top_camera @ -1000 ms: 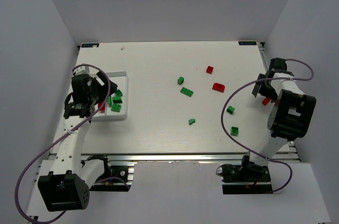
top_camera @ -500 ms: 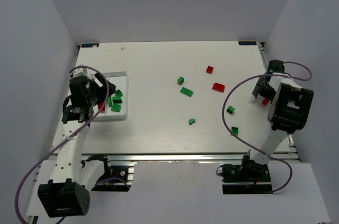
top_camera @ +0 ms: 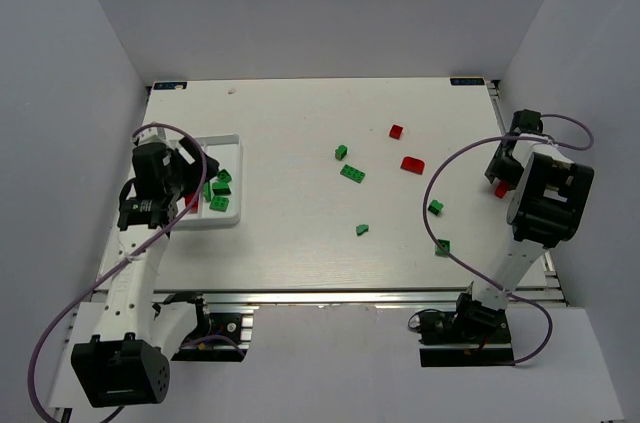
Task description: Sort the legos into containers by color
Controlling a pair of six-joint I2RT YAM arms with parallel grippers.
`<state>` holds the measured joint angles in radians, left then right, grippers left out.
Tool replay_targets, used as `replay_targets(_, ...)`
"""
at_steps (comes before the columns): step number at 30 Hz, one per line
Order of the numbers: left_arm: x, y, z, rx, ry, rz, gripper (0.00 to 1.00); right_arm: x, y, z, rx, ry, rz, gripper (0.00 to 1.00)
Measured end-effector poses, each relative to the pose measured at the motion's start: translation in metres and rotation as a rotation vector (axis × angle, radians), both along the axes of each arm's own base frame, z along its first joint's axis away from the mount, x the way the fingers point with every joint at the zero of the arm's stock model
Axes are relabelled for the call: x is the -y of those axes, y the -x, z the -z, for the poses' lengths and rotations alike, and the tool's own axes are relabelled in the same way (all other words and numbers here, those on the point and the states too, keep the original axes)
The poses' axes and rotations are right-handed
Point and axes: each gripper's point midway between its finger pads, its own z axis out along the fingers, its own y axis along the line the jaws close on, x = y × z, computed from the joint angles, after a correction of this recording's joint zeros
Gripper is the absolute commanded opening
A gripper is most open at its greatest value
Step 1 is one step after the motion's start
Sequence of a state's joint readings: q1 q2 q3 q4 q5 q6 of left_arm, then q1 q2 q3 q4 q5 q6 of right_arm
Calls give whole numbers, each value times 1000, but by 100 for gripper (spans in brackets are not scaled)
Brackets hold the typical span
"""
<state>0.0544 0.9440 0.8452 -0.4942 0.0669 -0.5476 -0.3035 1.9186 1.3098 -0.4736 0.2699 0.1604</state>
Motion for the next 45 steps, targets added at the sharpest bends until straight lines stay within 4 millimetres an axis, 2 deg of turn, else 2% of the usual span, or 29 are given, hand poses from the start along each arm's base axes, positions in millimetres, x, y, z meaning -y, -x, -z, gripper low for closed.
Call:
replay_targets(1,0,0,-1,3,-1,0,91,1,0,1,-3,-6,2,47)
replay_targets(6,-1,4,-7,22,-4,-3,91,-3,1,4,-5,-36,-14,34)
replay_targets(9,-1,6,-9,28,-6,-5,91,-7,-1,5,2,-58,-31,19)
replay_targets(10,-1,6,-10,29,-7,-5,91,-8,-2,4,5,-64,-39,9)
replay_targets(12,-1,8,-10,27,-10,-4,91,-13,-3,3,13,-83,-62,2)
replay_targets(14,-1,9,-12,27,-15,-1,91,-18,-5,-1,30,-105,-92,0)
replay_targets(17,-3,8,-28,52,-32,-2,91,-35,-9,-18,88,-150,-177,0)
replay_targets(21,-6,7,-64,134,-59,-7,91,-73,-22,-63,221,-197,-387,0)
replay_targets(25,-7,12,-95,213,-70,-11,91,-143,-36,-109,351,-200,-677,0)
replay_targets(27,-8,15,-106,241,-75,-14,91,-191,-37,-129,413,-214,-841,0)
replay_targets(30,-8,20,-121,274,-78,-18,92,-267,-27,-154,500,-272,-1087,0)
replay_targets(31,-8,22,-127,286,-79,-18,92,-286,-22,-159,520,-294,-1146,0)
replay_targets(33,-8,26,-136,305,-81,-19,92,-341,-6,-173,577,-361,-1320,0)
replay_targets(36,-7,34,-148,334,-82,-21,92,-398,17,-185,609,-457,-1494,0)
replay_targets(40,-9,49,-164,376,-87,-35,93,-477,32,-202,645,-584,-1664,0)
replay_targets(45,-10,73,-181,438,-79,-62,93,-567,48,-197,608,-772,-1740,0)
